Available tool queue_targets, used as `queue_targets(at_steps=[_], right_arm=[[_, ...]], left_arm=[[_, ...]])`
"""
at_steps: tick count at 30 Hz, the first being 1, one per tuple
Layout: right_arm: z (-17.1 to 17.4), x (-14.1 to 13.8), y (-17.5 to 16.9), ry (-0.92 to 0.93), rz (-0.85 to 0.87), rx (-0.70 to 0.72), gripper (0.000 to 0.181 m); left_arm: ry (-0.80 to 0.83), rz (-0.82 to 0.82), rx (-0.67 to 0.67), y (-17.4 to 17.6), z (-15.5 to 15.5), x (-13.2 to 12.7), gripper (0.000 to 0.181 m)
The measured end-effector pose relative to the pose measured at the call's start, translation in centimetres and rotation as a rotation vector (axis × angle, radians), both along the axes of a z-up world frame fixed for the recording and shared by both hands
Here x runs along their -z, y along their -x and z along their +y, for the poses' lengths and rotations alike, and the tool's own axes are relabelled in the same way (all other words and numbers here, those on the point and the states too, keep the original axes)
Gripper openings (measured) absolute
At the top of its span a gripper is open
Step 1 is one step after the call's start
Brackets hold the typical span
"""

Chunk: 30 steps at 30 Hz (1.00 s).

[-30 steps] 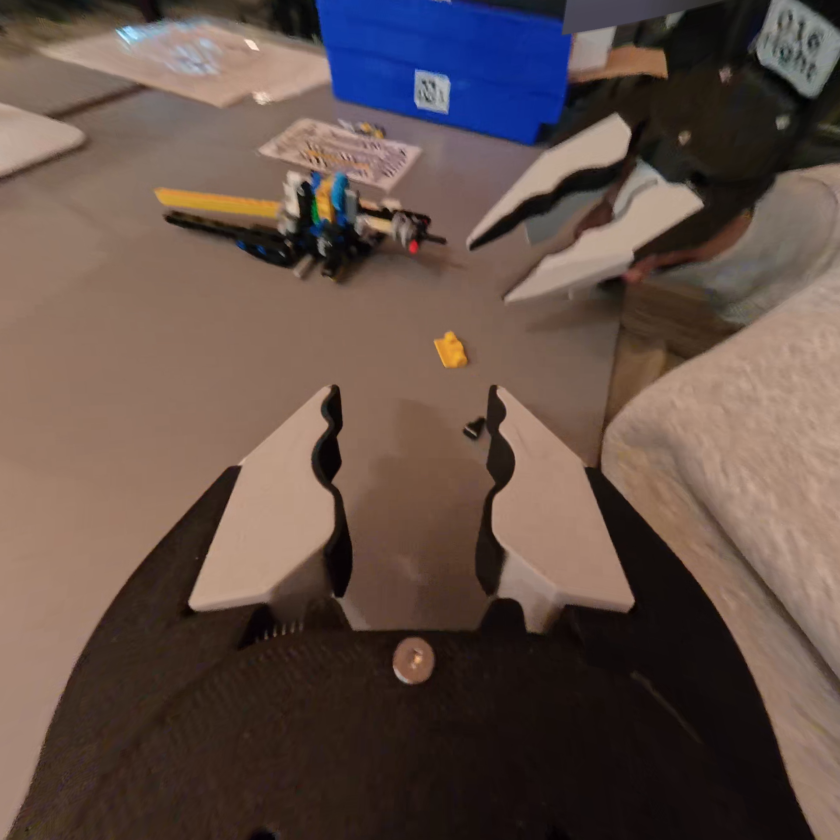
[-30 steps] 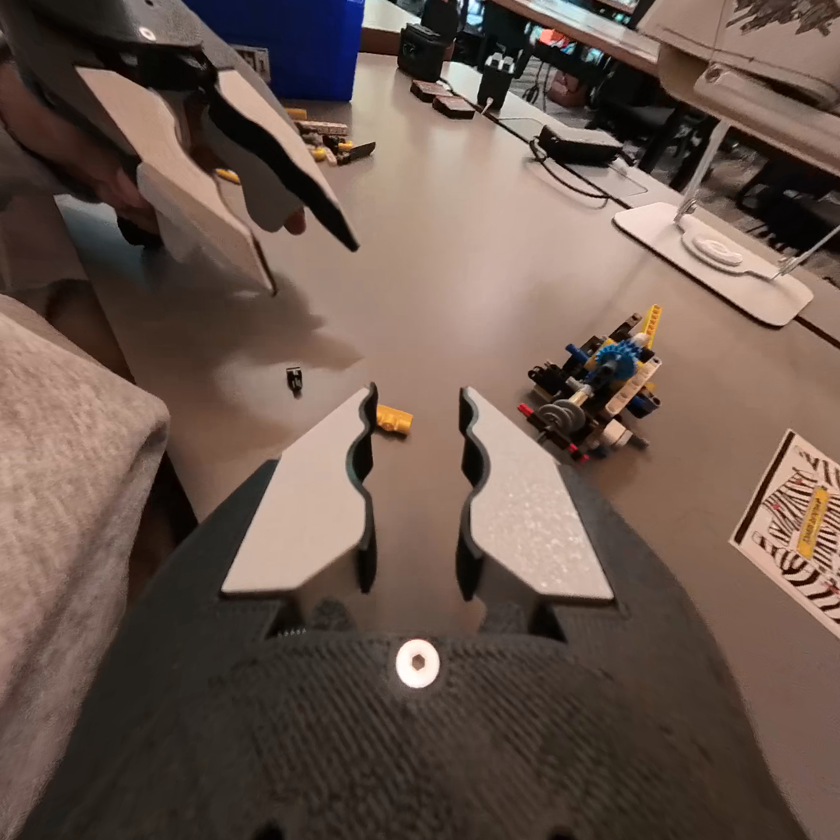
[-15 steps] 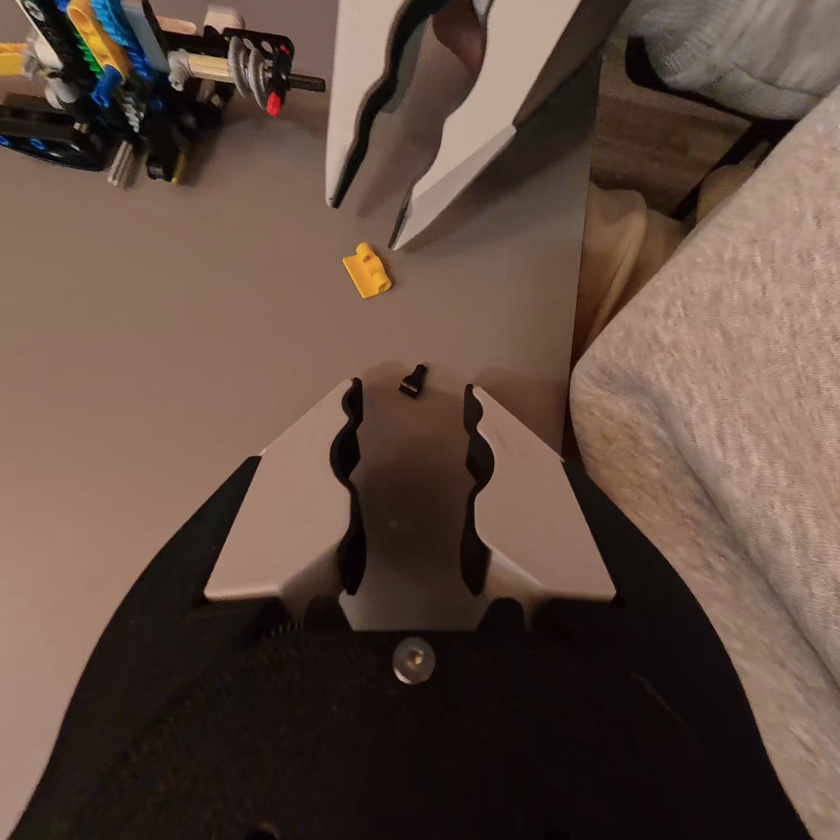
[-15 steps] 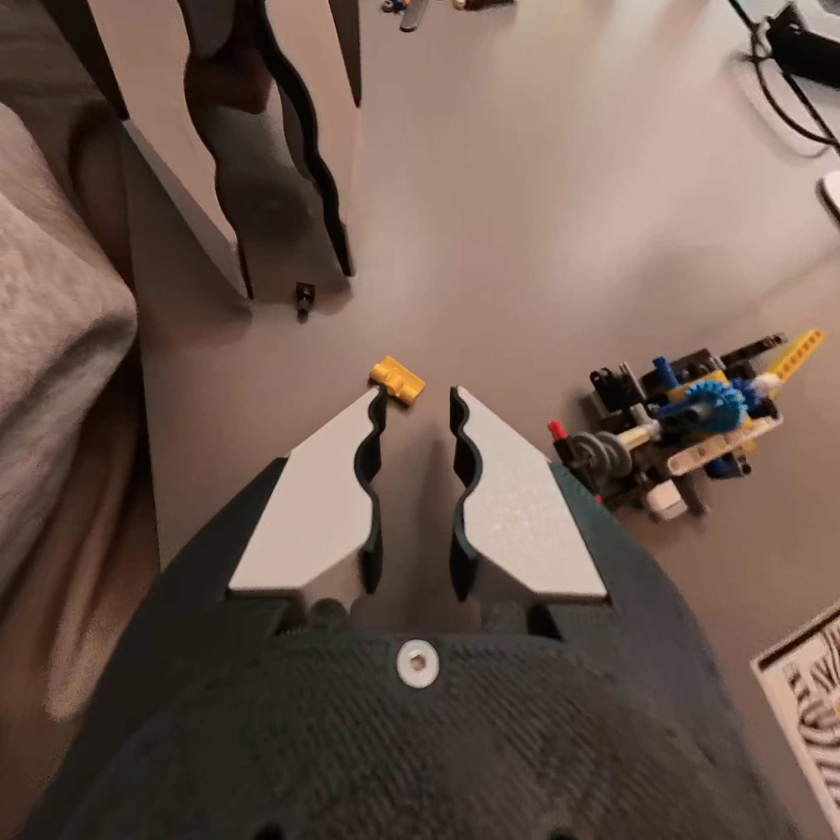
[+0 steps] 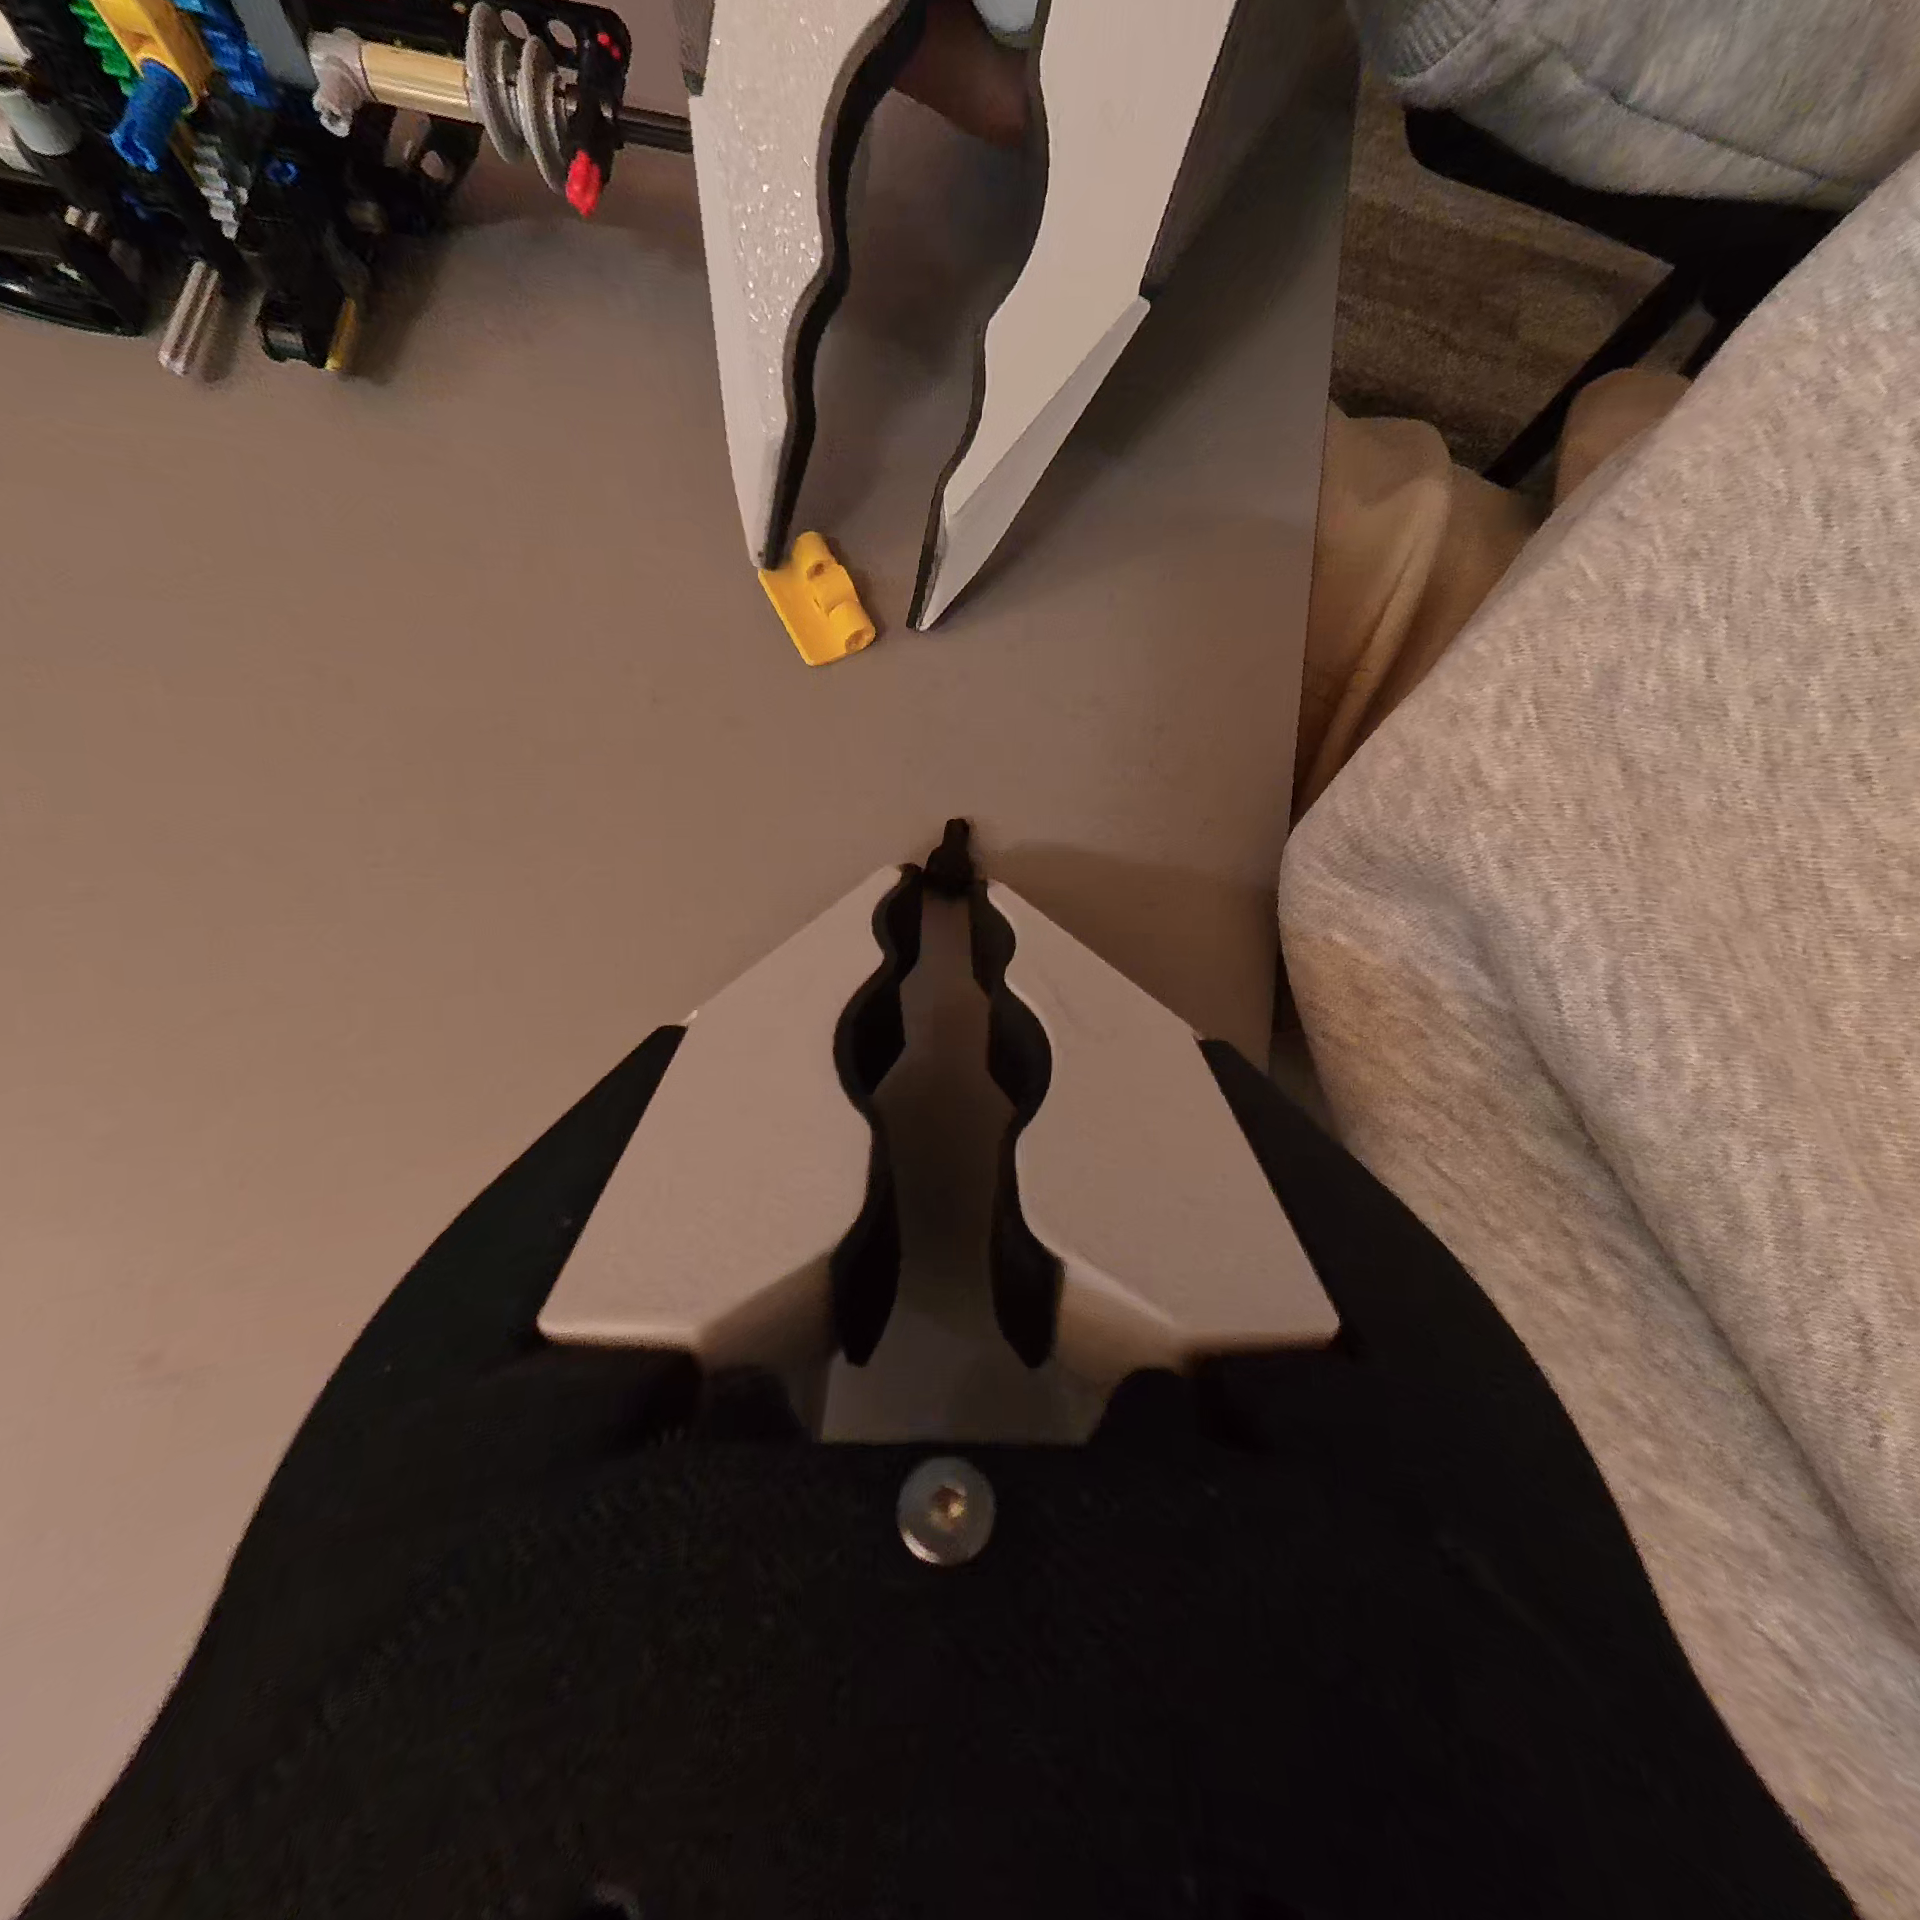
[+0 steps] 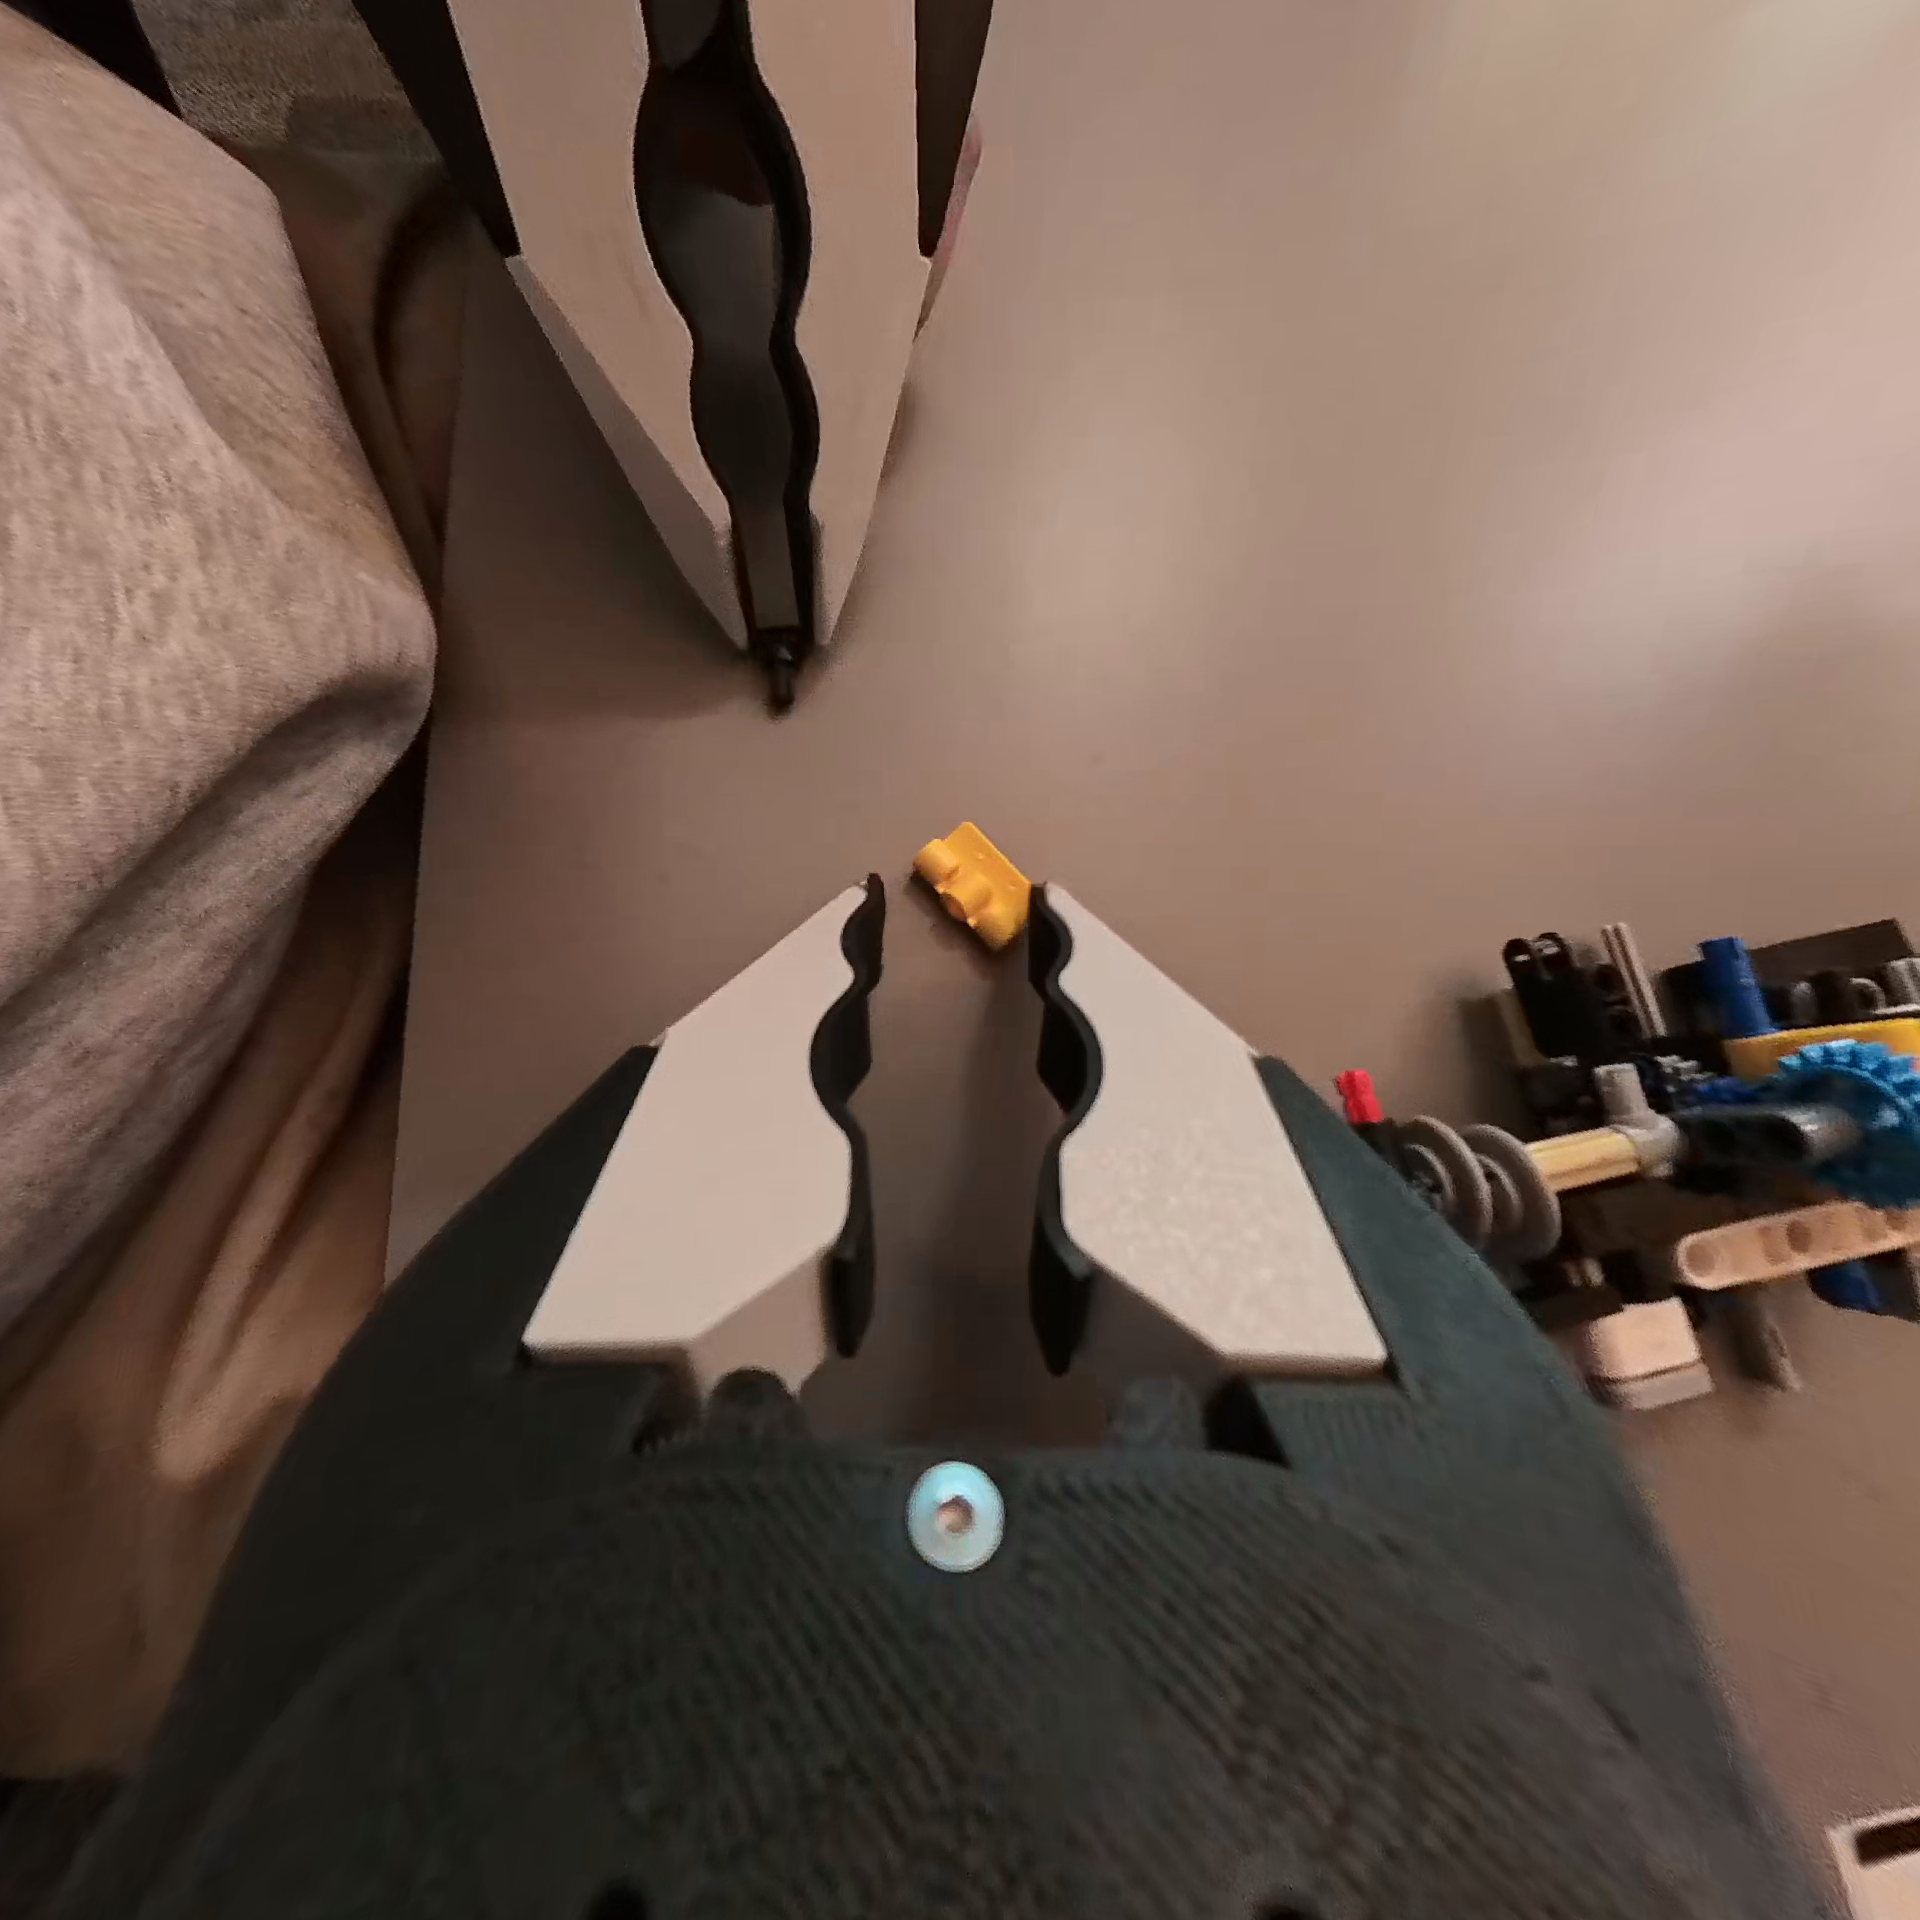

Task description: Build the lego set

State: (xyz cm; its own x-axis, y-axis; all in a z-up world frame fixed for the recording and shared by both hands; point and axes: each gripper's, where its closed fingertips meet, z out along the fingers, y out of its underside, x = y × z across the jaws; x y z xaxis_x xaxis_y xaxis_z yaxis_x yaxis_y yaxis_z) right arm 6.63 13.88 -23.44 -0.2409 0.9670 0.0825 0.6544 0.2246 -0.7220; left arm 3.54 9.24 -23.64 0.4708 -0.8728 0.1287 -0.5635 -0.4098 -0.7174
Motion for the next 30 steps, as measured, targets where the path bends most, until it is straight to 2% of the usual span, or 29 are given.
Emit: queue_targets(at_steps=[6, 15, 19, 22, 26, 30], right_arm=[[-0.4, 0.0, -0.3, 0.018, 0.002, 0.007, 0.014], [-1.1, -0.2, -0.6, 0.049, 0.011, 0.024, 0.008], [-1.4, -1.6, -0.1, 0.092, 0.092, 0.055, 0.008], [-1.5, -3.5, 0.2, 0.161, 0.208, 0.085, 0.008], [-1.7, -6.2, 0.3, 0.271, 0.372, 0.133, 0.007], [-2.1, -7.1, 0.2, 0.294, 0.437, 0.145, 0.007]], left_arm=[[-0.012, -0.006, 0.001, 0.0, 0.0, -0.1, 0.006], [-0.027, -0.041, 0.0, 0.0, 0.1, -0.7, 0.006], [-0.043, -0.073, -0.012, 0.1, 0.2, -1.2, 0.006], [-0.06, -0.159, -0.038, 0.2, 0.5, -2.5, 0.005], [-0.082, -0.35, -0.079, 0.2, 0.9, -5.8, 0.005], [-0.102, -0.459, -0.092, 0.0, 0.9, -7.9, 0.005]])
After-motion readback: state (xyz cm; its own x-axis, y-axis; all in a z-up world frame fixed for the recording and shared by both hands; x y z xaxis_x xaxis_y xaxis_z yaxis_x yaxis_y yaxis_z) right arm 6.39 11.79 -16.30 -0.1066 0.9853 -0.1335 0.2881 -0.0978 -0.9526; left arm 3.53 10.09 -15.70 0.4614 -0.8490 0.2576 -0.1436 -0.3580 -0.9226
